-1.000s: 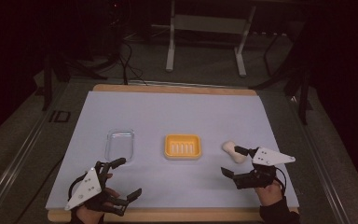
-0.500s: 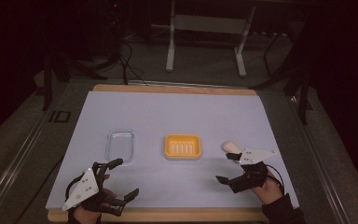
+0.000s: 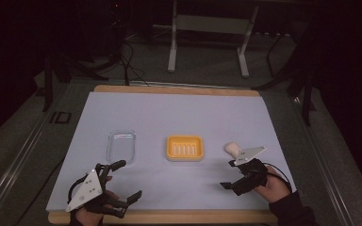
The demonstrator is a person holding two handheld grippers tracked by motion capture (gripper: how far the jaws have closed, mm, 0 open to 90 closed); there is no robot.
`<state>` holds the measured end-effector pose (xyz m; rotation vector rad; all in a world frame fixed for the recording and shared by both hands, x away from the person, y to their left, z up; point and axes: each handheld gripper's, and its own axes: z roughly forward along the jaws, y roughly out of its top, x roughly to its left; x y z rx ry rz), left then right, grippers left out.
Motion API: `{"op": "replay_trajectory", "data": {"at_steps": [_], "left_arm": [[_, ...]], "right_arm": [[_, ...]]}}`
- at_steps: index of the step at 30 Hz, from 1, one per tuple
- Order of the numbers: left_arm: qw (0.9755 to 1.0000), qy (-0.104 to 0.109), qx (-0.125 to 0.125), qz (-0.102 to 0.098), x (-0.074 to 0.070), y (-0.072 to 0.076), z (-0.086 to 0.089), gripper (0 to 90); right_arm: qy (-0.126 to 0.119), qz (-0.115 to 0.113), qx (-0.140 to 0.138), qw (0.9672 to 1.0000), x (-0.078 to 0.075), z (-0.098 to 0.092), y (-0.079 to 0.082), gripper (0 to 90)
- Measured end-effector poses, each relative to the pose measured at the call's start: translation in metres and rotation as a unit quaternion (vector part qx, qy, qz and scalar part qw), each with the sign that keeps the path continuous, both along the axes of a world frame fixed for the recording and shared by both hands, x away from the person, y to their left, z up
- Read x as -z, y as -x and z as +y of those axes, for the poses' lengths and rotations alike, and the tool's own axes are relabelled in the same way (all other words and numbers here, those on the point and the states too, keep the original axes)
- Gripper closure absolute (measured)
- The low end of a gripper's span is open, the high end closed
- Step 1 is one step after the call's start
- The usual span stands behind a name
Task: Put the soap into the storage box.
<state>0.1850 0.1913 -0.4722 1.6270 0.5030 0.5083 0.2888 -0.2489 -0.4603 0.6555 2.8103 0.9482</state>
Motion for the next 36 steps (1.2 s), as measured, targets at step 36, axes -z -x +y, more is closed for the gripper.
{"op": "replay_trajectory", "data": {"at_steps": [36], "left_arm": [[0.9999,-0.011,0.004,0.004,0.001,0.000,-0.003,1.1]], "right_arm": [[0.194,0.126,0.025,0.9726,-0.002,0.002,-0.018,13.7]]}}
